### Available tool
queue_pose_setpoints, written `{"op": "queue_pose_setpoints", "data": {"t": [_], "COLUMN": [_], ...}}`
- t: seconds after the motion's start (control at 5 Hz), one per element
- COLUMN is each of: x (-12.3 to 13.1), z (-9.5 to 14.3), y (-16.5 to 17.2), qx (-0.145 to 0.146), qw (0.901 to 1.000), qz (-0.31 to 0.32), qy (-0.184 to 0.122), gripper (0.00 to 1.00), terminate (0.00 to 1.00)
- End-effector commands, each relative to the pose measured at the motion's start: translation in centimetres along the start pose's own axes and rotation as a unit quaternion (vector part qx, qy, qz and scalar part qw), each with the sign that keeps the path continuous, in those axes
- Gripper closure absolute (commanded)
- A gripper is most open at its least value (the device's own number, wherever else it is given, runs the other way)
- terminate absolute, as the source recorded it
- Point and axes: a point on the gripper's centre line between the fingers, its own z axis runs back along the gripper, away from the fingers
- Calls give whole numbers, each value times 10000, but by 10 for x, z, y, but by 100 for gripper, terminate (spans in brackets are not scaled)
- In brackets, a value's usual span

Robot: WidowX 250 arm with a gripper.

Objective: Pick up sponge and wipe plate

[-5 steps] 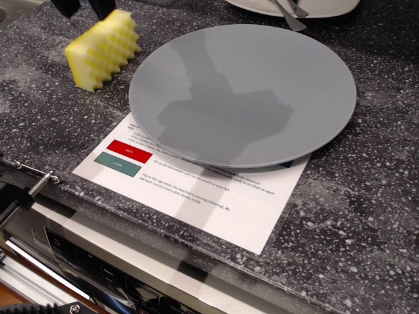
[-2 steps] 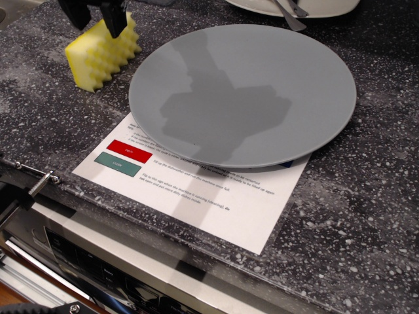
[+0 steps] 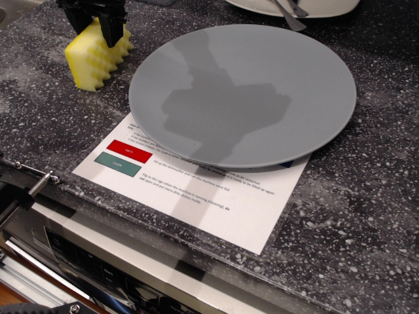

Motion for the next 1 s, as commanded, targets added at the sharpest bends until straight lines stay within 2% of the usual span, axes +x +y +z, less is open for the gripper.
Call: {"op": "queue_pose_setpoints", "data": {"t": [0.0,0.2,0.4,0.6,0.8], "x": [21,20,22,10,14], "z": [54,78,88,79,58], "y": [-10,-38,-64,-90,-99], "qx": [-241,-423,-520,-409,-62], "qw": [9989,9977,9974,9986,9991], "qz": [325,441,471,314,295], "qy": [-228,-294,-160,-130,-314], "gripper": [100,100,100,100,100], "terminate": [0,0,0,0,0]}}
